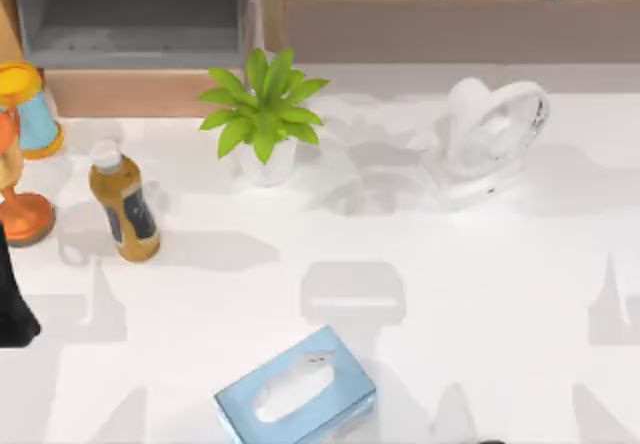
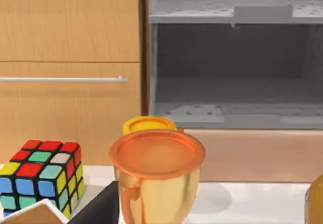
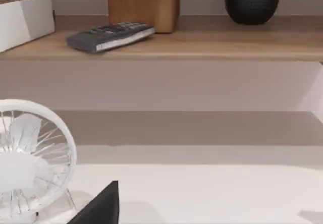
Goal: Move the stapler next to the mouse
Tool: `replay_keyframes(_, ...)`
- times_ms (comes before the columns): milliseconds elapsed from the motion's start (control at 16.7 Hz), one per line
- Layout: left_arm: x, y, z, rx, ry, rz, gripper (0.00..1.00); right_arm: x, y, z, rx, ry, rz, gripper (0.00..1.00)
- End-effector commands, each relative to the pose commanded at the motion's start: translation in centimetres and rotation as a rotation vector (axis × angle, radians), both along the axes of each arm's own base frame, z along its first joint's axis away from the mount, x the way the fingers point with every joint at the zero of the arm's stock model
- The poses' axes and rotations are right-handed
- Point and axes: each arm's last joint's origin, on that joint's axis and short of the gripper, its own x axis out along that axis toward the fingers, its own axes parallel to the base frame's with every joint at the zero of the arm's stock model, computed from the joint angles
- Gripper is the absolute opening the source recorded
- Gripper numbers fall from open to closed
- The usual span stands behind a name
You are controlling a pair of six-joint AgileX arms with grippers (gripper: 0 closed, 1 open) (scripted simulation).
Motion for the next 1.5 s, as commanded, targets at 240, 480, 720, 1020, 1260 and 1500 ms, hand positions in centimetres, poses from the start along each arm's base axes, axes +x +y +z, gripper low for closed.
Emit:
replay_keyframes(240, 0.0, 0.0, 0.0, 0.000, 0.000, 0.000, 1.00, 0.0, 0.0, 0.4, 0.003, 0.025, -0.002, 1.00)
replay_keyframes(480, 0.0, 0.0, 0.0, 0.000, 0.000, 0.000, 1.00, 0.7, -0.1, 2.9, 0.017, 0.178, -0.014, 1.00)
replay_keyframes(720, 0.0, 0.0, 0.0, 0.000, 0.000, 0.000, 1.00, 3.6, -0.3, 5.9, 0.043, 0.456, -0.037, 1.00)
replay_keyframes(1020, 0.0, 0.0, 0.0, 0.000, 0.000, 0.000, 1.00, 10.7, -0.9, 7.5, 0.089, 0.876, -0.080, 1.00)
replay_keyframes(1260, 0.0, 0.0, 0.0, 0.000, 0.000, 0.000, 1.00, 17.3, -1.7, 5.8, 0.126, 1.189, -0.117, 1.00)
replay_keyframes(1500, 0.0, 0.0, 0.0, 0.000, 0.000, 0.000, 1.00, 22.2, -2.4, 2.8, 0.158, 1.425, -0.152, 1.00)
